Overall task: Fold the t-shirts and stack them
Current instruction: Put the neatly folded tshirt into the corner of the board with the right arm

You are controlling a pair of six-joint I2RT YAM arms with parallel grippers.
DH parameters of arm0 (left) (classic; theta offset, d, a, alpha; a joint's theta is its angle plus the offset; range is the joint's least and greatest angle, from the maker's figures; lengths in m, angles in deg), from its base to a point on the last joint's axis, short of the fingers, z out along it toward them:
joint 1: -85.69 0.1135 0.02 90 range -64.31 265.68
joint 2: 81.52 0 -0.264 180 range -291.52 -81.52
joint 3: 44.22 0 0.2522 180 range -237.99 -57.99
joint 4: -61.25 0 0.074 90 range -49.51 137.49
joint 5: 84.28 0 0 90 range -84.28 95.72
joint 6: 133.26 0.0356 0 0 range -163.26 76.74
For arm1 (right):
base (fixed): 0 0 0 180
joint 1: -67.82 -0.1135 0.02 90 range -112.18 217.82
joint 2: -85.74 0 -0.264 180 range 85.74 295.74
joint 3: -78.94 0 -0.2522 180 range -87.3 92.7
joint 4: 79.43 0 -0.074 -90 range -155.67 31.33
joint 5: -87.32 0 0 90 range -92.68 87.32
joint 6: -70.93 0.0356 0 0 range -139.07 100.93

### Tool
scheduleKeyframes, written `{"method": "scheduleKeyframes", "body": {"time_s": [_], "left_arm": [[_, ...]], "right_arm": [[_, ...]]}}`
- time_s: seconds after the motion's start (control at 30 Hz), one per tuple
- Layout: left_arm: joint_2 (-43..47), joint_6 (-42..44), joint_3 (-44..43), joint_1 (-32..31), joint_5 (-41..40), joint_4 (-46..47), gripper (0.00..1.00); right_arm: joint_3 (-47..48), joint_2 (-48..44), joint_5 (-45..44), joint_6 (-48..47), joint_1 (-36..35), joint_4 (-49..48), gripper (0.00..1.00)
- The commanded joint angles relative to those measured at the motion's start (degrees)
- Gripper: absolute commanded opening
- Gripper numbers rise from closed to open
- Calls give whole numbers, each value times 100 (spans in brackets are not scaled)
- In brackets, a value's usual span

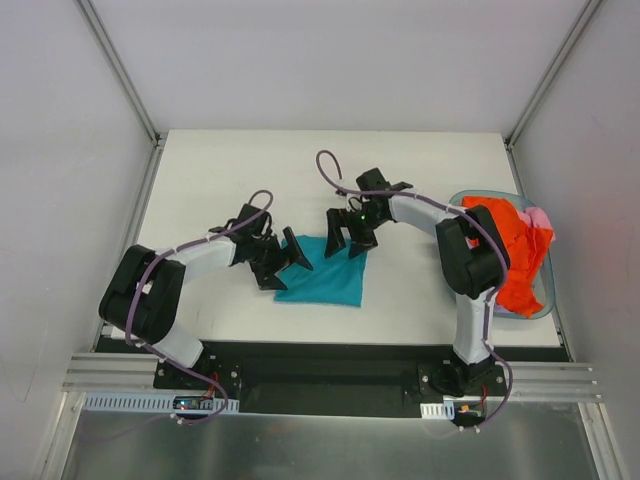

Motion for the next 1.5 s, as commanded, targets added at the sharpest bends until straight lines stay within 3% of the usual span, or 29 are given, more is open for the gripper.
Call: {"method": "scheduleKeyframes", "body": {"time_s": [0.0, 0.13, 0.37, 0.5, 0.67, 0.83, 0.9, 1.03, 1.07, 1.23, 1.27, 1.47], "left_arm": [[587, -362, 396, -721, -315, -103, 99], [1658, -214, 380, -792, -963, -322, 99], [1942, 191, -139, -705, -1879, -1342, 99], [1915, 367, -262, -327, -1758, -1518, 99], [2003, 605, -298, 85, -1828, -1633, 99], [2196, 649, -140, 438, -1748, -1712, 99], [2275, 657, -52, 508, -1783, -1721, 99], [2276, 649, 1, 605, -1810, -1721, 99], [2232, 640, -16, 614, -1792, -1721, 99], [1890, 693, -315, 684, -1739, -1721, 99], [1837, 710, -359, 702, -1731, -1729, 99], [1389, 816, -702, 851, -1704, -1730, 99]], "right_arm": [[941, 255, -1136, -996, 284, 843, 97], [1137, -611, -1515, -1016, 223, 1126, 97], [-118, -2125, -2183, -52, 109, 705, 97], [-1243, -2390, -2481, 750, -102, 19, 97], [-1307, -2014, -2886, 1260, -577, -70, 99], [-1412, -1548, -3536, 1964, -709, -456, 81], [-1333, -1416, -4079, 2052, -700, -378, 71], [-1061, -941, -4205, 1921, -700, -342, 52], [-1017, -723, -4144, 1868, -700, -360, 43], [-455, -264, -4047, 1596, -631, -334, 15], [-315, -203, -4108, 1421, -587, -307, 4], [1608, 684, -4801, 524, 90, 562, 1]]}}
